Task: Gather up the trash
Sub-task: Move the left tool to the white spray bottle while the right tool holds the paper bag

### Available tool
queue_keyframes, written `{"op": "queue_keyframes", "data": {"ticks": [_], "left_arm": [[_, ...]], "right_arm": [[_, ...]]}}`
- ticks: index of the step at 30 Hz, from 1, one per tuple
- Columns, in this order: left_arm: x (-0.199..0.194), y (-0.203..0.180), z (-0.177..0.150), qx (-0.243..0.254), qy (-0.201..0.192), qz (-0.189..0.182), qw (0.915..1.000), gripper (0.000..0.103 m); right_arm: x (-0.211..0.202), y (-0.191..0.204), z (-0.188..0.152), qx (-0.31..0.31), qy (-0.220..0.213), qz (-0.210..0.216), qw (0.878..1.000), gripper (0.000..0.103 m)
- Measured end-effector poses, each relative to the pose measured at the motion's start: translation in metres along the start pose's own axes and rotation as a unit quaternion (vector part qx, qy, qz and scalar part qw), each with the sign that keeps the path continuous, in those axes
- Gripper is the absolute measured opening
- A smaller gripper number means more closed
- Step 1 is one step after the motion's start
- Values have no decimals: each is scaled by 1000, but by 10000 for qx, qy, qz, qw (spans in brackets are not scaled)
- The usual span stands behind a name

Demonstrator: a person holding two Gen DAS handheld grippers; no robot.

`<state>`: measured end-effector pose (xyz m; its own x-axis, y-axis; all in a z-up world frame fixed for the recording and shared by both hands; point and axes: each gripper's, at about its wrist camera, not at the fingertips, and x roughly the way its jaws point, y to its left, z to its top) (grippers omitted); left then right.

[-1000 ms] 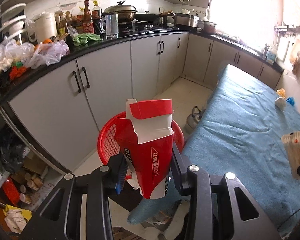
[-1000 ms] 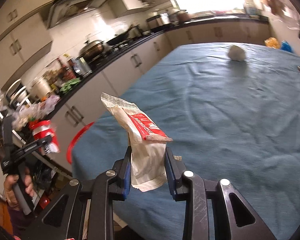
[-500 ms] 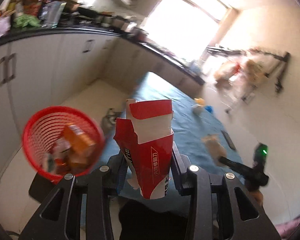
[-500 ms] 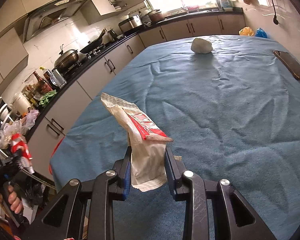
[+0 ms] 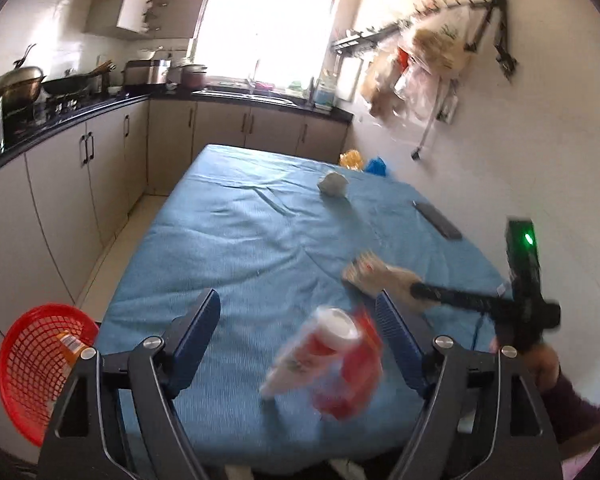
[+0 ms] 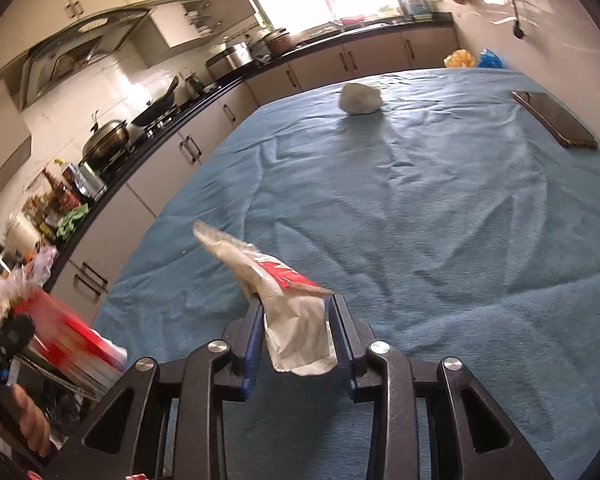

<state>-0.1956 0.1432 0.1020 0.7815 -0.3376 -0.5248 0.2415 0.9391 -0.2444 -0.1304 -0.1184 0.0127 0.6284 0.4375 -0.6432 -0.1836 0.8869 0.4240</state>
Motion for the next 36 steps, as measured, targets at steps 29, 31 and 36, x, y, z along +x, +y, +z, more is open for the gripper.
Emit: {"op": "queue_keyframes", "data": {"ticks": [29, 31, 36], "left_arm": [[21, 12, -44, -966, 356, 73, 9947, 79], [18, 14, -42, -950, 329, 127, 9949, 79], [14, 18, -35, -665, 315, 239, 9970, 79]], "right_arm": [[-14, -17, -2, 72, -491, 369, 9981, 68], [-25, -15, -5, -62, -592, 231, 9980, 68], [-87, 0, -25, -441, -638, 734, 9943, 68]]}}
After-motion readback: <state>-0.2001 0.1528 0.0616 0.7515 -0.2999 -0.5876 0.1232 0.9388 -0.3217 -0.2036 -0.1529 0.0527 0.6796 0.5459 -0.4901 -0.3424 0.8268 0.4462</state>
